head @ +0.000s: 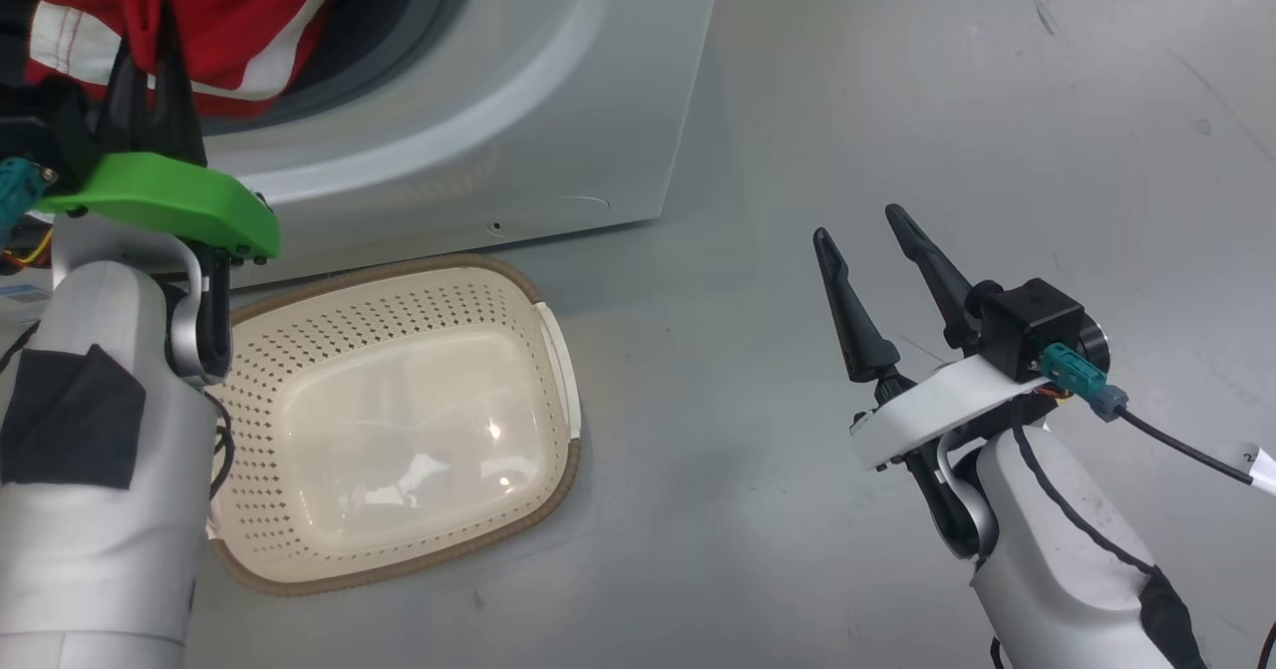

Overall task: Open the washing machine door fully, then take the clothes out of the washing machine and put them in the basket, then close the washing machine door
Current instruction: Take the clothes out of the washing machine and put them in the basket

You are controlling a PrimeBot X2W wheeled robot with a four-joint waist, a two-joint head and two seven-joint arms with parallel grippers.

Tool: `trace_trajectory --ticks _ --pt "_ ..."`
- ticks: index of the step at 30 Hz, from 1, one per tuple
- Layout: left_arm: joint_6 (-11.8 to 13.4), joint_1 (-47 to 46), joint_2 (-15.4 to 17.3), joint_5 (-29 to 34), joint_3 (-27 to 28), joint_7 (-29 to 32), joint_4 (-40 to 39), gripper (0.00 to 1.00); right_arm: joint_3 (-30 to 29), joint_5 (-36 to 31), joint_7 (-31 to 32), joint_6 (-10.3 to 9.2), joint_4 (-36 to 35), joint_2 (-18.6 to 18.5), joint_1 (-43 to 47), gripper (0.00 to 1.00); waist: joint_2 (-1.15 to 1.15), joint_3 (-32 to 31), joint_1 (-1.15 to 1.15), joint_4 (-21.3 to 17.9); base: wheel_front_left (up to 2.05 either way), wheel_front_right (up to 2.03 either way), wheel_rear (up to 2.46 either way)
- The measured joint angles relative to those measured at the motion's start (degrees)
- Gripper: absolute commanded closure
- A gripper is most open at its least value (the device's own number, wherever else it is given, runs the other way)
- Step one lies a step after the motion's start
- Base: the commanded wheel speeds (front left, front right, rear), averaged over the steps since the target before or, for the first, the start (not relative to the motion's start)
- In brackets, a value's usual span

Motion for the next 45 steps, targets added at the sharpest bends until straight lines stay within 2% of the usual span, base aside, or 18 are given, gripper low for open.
trace_trajectory --ticks 17,32,39,45 --pt "2.3 9.8 -1.2 4.0 -0.7 -0.2 -16.5 1.00 -0.8 -1.6 0.0 0.13 2.9 -0.2 6.4 0.00 0.00 -9.5 0.00 4.9 0.00 0.00 0.00" --pt "3.8 16.8 -1.0 6.3 -0.7 -0.4 -30.4 1.00 -0.7 -3.1 0.0 0.36 3.9 -0.4 9.8 0.00 0.00 -16.7 0.00 6.3 0.00 0.00 0.00" --pt "4.7 21.2 -1.0 6.5 -0.5 -0.4 -34.3 1.00 -1.1 -3.2 0.0 0.60 3.8 -0.3 9.9 0.00 0.00 -17.3 0.00 6.0 0.00 0.00 0.00" --pt "5.6 27.0 -1.9 5.9 -0.2 0.7 -34.1 1.00 -1.3 -3.5 0.0 0.67 3.5 -0.4 10.0 0.00 0.00 -17.1 0.00 5.6 0.00 0.00 0.00"
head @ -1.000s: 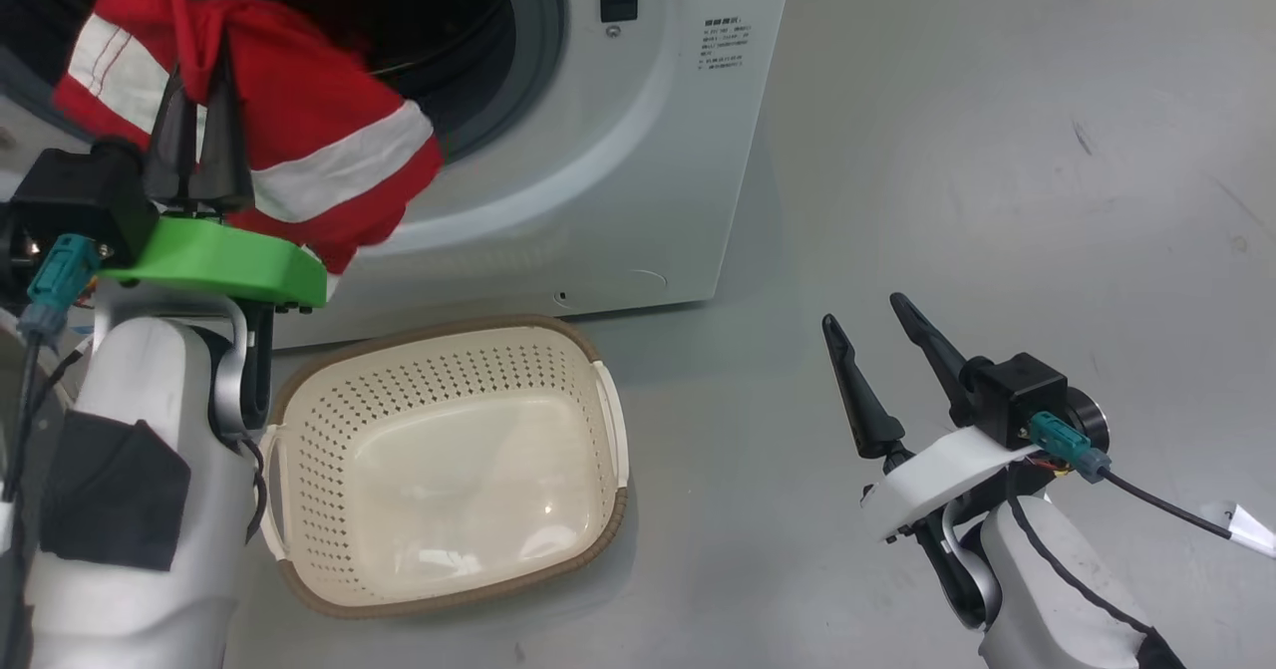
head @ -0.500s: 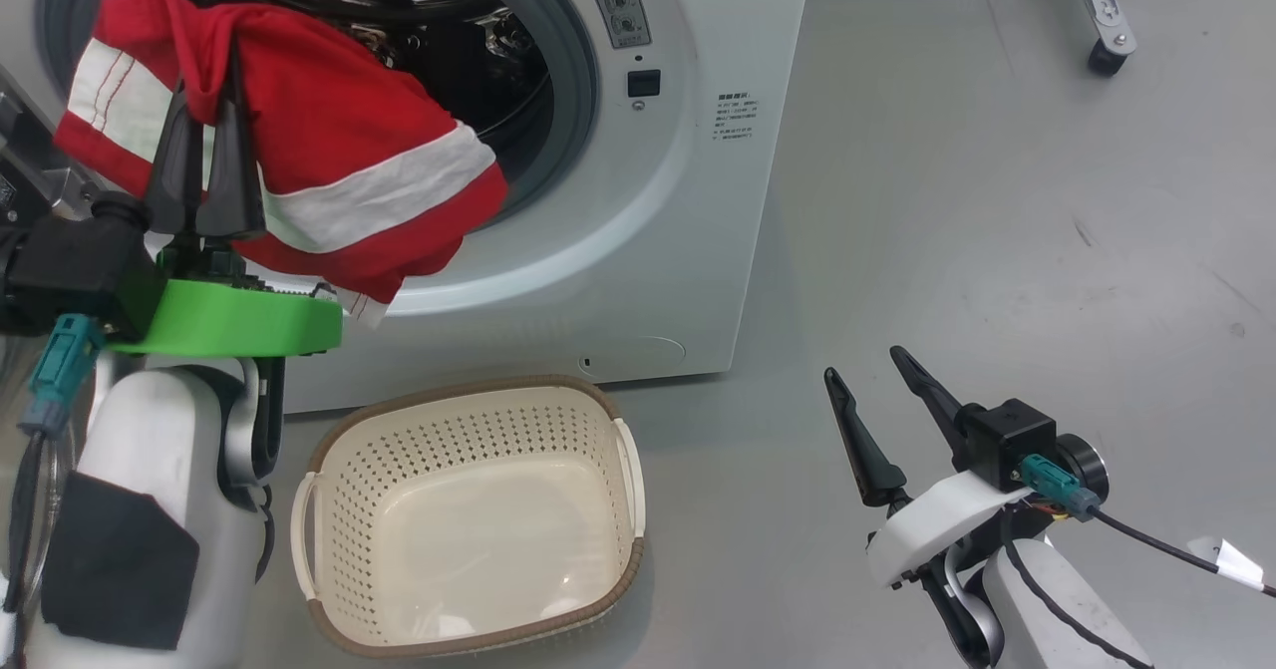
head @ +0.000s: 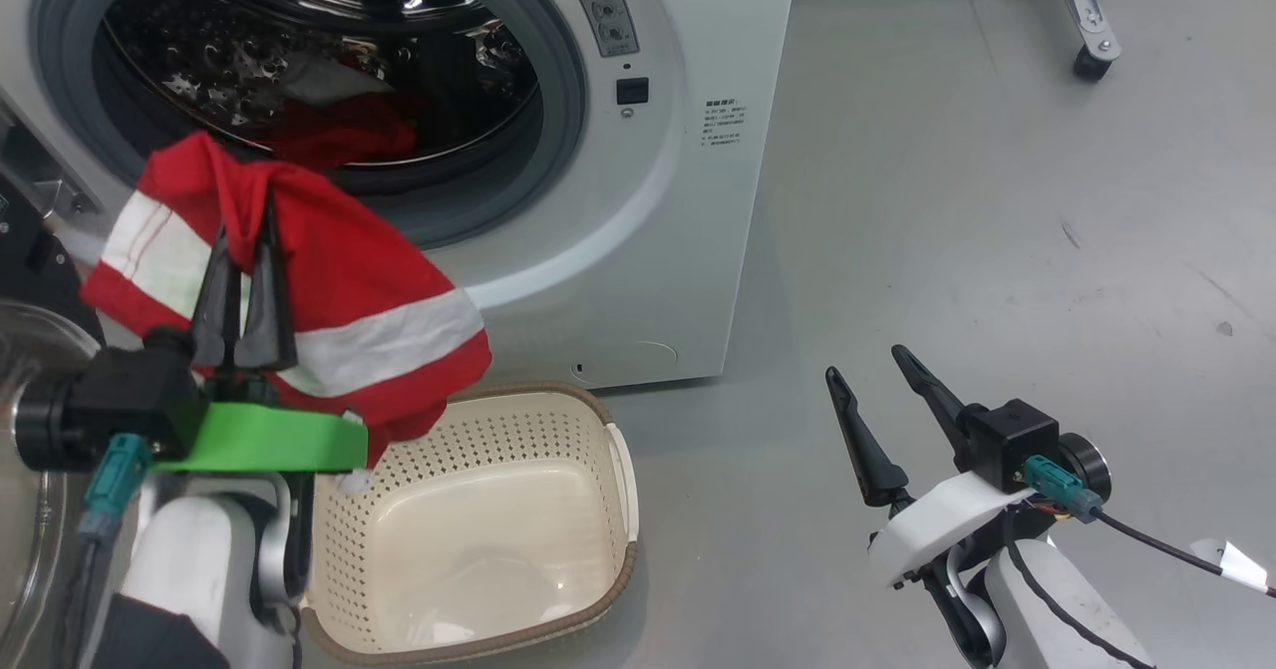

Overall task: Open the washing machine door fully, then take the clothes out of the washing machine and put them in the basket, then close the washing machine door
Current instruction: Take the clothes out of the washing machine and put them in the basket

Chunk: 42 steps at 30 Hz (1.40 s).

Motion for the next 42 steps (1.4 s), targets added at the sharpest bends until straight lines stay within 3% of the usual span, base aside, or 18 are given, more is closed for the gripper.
trace_trajectory --ticks 12,24,42 --pt "0.5 10.7 -2.3 -3.4 -1.7 2.9 7.1 1.00 -0.4 -0.5 0.0 0.02 -1.5 0.0 -0.4 0.00 0.00 3.4 0.00 -1.5 0.00 0.00 0.00" --pt "0.5 10.5 -2.5 -4.2 -1.9 3.0 14.0 1.00 -0.6 -0.6 0.0 0.43 -4.2 0.1 -3.4 0.00 0.00 9.7 0.00 -3.7 0.00 0.00 0.00" --pt "-1.2 -3.7 -3.0 -4.8 -2.4 3.4 26.8 1.00 -2.4 -0.5 0.0 0.43 -8.7 0.2 -9.3 0.00 0.00 22.5 0.00 -7.6 0.00 0.00 0.00"
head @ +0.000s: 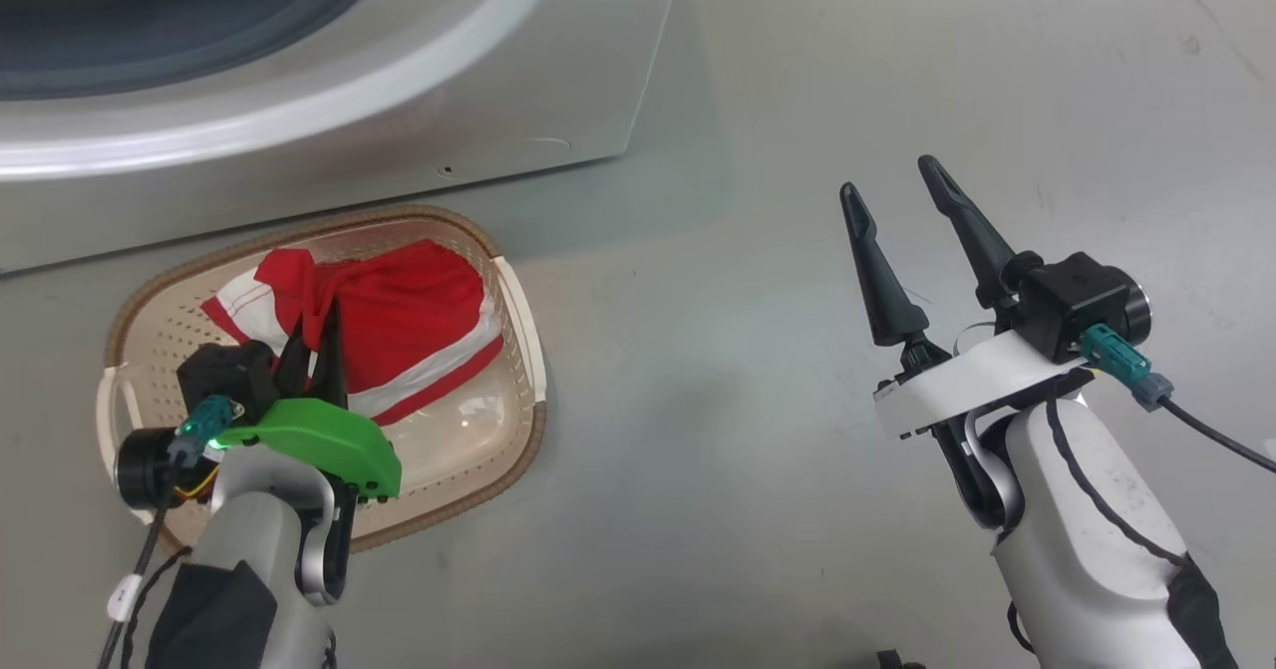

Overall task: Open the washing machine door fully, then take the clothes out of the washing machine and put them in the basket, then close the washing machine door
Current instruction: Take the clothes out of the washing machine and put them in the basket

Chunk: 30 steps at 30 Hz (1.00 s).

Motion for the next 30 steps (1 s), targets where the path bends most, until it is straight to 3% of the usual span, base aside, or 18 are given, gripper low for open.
trace_trajectory --ticks 11,22,24,25,27,30 --pt "-1.5 -6.5 -0.3 -1.0 0.3 0.0 12.2 1.00 -0.2 0.0 0.0 0.00 -0.3 0.1 -2.9 0.00 0.00 6.7 0.00 -1.2 0.00 0.00 0.00" --pt "-3.1 -9.9 -0.7 -2.5 -0.4 -0.6 20.9 1.00 -0.1 -0.1 0.0 0.01 0.2 0.1 -3.1 0.00 0.00 7.1 0.00 -0.8 0.00 0.00 0.00" --pt "-3.5 -10.5 -0.8 -2.5 -0.7 -0.7 22.0 0.78 0.0 -0.1 0.0 0.01 0.5 0.1 -3.1 0.00 0.00 6.8 0.01 -0.6 0.00 0.00 0.00" --pt "-3.8 -10.7 -0.8 -2.7 -0.7 -0.7 22.6 0.75 0.0 -0.1 0.0 0.01 0.6 0.1 -3.1 0.00 0.00 6.6 0.01 -0.5 0.00 0.00 0.00" --pt "-4.0 -10.8 -1.0 -3.6 -0.4 -1.3 23.5 0.00 0.2 -0.1 0.0 0.01 0.9 0.1 -3.1 0.00 0.00 6.1 0.00 -0.3 0.00 0.00 0.00" --pt "-4.4 -11.1 -1.0 -4.4 -0.4 -1.9 24.9 0.00 0.6 -0.1 0.0 0.02 1.3 0.1 -3.1 0.00 0.00 5.2 0.00 0.0 0.00 0.00 0.00"
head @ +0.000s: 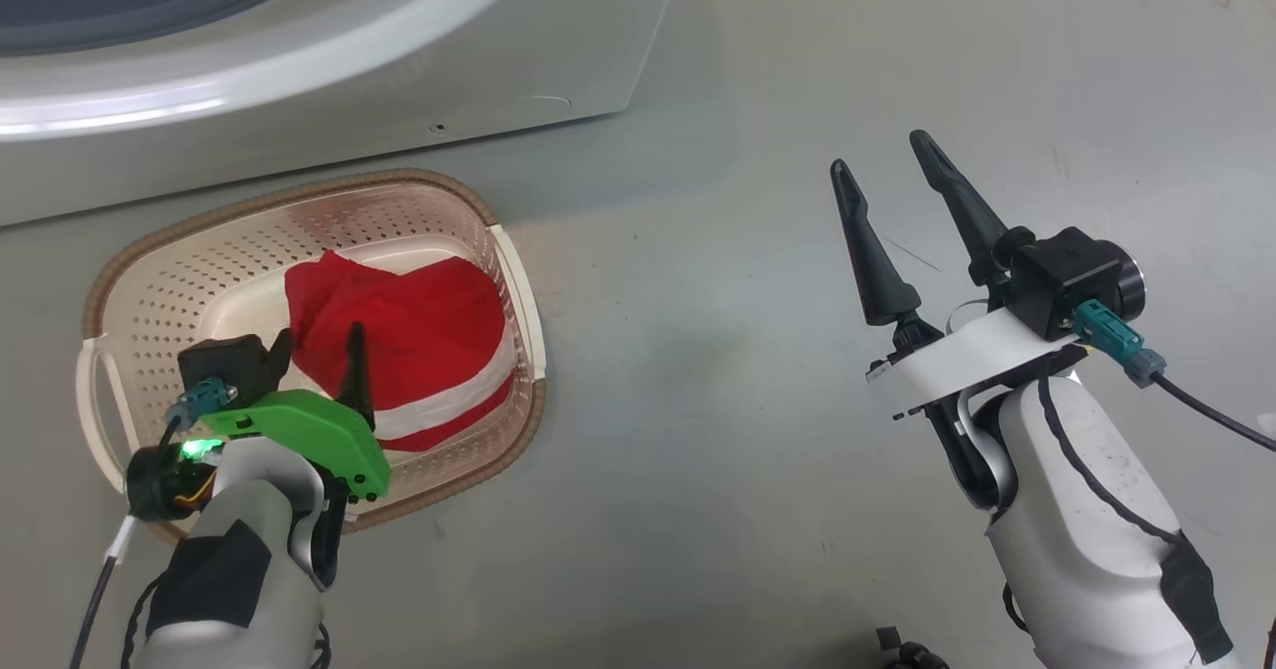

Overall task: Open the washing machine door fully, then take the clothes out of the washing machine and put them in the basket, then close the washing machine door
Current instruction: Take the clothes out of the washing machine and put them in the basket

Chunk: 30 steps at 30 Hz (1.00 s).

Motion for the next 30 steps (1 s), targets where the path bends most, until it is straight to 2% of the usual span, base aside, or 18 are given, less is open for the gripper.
trace_trajectory --ticks 16,22,30 --pt "-2.1 -0.4 -0.6 -2.1 0.1 -2.1 1.1 0.00 1.2 0.2 0.0 0.07 2.5 0.0 1.5 0.00 0.00 -7.5 0.00 3.1 0.00 0.00 0.00" --pt "-2.5 0.9 -0.7 -2.6 0.0 -2.2 -1.9 0.00 1.1 0.3 0.0 0.07 3.8 0.0 3.3 0.00 0.00 -11.0 0.00 4.6 0.00 0.00 0.00" --pt "-2.0 3.6 -0.8 -1.8 0.9 -2.2 -11.3 0.00 0.2 0.8 0.0 0.07 5.1 0.0 6.8 0.00 0.00 -16.0 0.00 6.6 0.00 0.00 0.00"
